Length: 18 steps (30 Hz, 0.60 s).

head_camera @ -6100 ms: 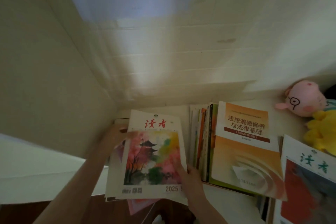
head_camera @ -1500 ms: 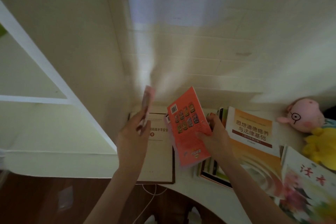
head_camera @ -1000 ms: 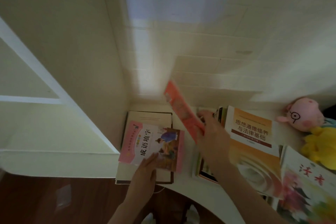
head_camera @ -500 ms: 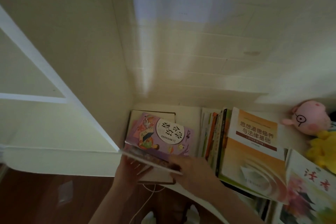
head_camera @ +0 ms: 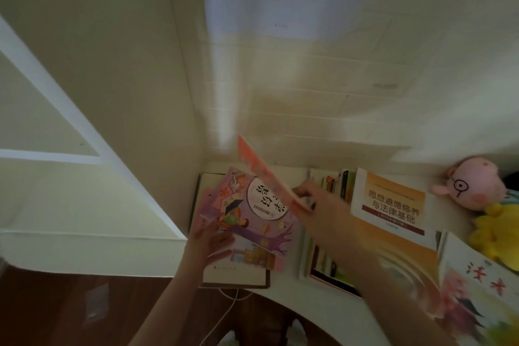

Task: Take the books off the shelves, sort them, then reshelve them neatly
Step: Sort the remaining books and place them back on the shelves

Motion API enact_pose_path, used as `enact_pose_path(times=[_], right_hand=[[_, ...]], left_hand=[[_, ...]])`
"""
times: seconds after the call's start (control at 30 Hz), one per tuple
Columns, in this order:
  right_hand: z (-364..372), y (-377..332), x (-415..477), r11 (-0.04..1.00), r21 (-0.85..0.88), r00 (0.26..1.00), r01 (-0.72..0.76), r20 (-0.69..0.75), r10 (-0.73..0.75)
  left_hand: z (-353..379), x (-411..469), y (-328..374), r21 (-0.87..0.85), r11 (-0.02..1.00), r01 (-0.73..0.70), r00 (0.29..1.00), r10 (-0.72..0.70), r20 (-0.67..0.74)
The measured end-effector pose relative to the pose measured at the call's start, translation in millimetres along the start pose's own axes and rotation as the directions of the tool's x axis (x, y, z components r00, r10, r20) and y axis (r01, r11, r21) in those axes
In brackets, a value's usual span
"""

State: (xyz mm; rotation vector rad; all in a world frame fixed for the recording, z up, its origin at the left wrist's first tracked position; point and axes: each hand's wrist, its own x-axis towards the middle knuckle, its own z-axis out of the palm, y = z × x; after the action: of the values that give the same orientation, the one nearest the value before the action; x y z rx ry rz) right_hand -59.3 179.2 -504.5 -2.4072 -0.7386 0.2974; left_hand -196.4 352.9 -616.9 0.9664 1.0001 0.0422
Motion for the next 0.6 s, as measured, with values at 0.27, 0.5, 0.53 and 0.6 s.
enact_pose_path(times=[0.27,0.5,0.53,0.6], right_hand=[[103,36,-23,0.995,-0.029,0.904,0.098,0.420,-0.077],[89,64,19,0.947,-0.008,0.923,-0.321,0.220,0.314],[90,66,22,0.935,0.004,0.912,-0.353,0.224,0.344],[92,69,24,0.895,0.077,0.882,-0.440,0.224,0.414]], left_hand=[[-2,-3,-8,-0.077,0.996,0.051,0.998,-0.053,-0.021],[4,1,-6,0.183,0.979,-0.090,0.990,0.109,-0.092],[5,3,-4,0.285,0.946,-0.151,0.975,0.190,-0.112],[6,9,2,0.475,0.839,-0.265,0.932,0.348,-0.096]])
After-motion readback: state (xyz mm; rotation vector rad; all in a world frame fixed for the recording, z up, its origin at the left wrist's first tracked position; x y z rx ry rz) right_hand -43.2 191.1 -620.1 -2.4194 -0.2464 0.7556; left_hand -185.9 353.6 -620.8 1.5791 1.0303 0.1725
